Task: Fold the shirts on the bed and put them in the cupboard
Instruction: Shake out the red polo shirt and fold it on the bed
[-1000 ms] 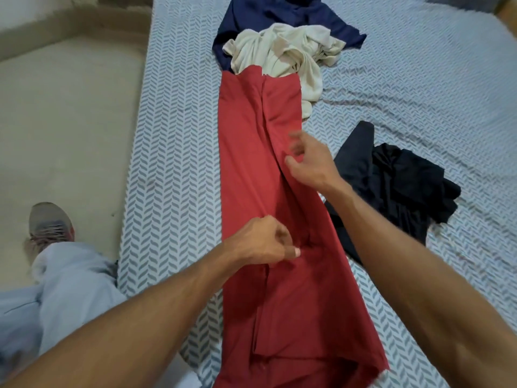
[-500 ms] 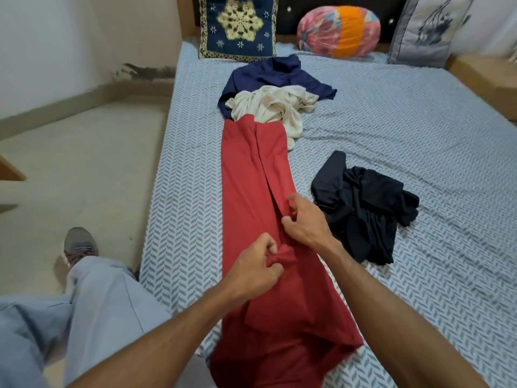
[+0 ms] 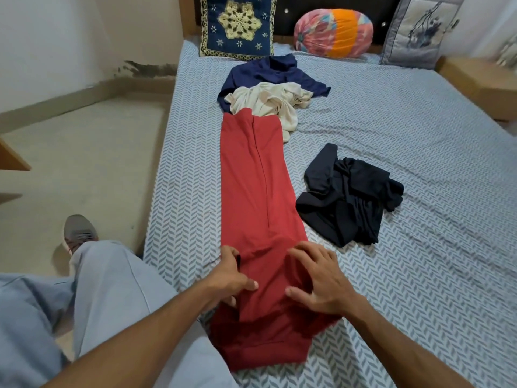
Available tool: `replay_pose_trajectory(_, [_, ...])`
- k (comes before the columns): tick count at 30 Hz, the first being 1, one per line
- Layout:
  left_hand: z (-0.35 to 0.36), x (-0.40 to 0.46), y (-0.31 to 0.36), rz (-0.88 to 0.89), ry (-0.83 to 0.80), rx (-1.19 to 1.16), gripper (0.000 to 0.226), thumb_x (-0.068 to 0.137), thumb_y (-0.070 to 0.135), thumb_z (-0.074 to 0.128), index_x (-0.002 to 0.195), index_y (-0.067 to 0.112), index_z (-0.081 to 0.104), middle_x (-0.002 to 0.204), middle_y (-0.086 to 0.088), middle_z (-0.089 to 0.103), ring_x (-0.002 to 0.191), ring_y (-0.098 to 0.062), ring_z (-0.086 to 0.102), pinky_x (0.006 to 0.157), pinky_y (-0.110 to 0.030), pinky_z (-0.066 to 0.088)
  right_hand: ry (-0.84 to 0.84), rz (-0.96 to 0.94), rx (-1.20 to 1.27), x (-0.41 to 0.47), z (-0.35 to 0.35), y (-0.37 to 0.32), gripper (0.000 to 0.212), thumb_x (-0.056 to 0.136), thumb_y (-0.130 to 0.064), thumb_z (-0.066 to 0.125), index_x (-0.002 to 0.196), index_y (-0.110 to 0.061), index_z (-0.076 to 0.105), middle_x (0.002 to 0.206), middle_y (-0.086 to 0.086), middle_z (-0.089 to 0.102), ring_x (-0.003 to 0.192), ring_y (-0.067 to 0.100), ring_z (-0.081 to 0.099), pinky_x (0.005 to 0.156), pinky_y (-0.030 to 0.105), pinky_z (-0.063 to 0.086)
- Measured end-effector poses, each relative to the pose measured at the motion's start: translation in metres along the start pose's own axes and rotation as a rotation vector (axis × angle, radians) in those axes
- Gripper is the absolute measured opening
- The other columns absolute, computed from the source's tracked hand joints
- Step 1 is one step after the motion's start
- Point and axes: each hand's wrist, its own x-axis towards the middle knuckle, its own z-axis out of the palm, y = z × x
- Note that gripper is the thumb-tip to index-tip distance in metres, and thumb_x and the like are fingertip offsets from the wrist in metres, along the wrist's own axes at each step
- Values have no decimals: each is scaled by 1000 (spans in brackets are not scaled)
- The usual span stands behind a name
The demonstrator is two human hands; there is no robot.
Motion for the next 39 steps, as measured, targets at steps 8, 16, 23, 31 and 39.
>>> replay_pose_trajectory(8, [8, -5, -11, 8, 109, -264, 59, 88, -11, 58, 125, 27, 33, 119, -13, 44, 81, -27, 56, 48, -49, 58, 111, 129, -1, -77, 18, 19, 68, 72, -29, 68, 137, -24, 48, 129, 5, 48, 111, 29, 56, 88, 44, 50])
replay_pose_trajectory(16, [12, -14, -15, 60, 166, -155, 59, 88, -18, 55, 129, 18, 31, 76, -13, 50, 44, -21, 60, 36, -28, 49, 228, 162, 108, -98, 11, 24, 47, 79, -1, 56, 121, -22, 59, 110, 1, 58, 82, 20, 63, 59, 33, 56])
replay_pose_trajectory(23, [-3, -20, -23, 140, 113, 242, 55, 85, -4, 67, 123, 20, 35, 72, -15, 62, 44, -21, 59, 41, -30, 51, -8, 58, -5, -92, 5, 16, 40, 74, -17, 66, 113, -24, 66, 97, -4, 54, 74, 18, 59, 61, 24, 42])
replay_pose_trajectory(31, [-31, 10, -5, 306, 316, 418, 33, 80, 26, 73, 109, 23, 58, 74, 8, 58, 67, -11, 56, 70, -29, 48, 205, 203, 63, -2, -8, 12, 37, 91, -53, 57, 79, -20, 70, 83, -8, 57, 80, 14, 54, 76, 32, 47])
replay_pose_trajectory(39, [-68, 105, 77, 522, 288, 517, 20, 84, 17, 70, 103, 18, 77, 90, 10, 70, 86, -8, 64, 82, -19, 47, 183, 277, 217, 206, -26, 14, 12, 91, -24, 61, 95, -19, 71, 87, -4, 72, 82, 17, 65, 82, 33, 52])
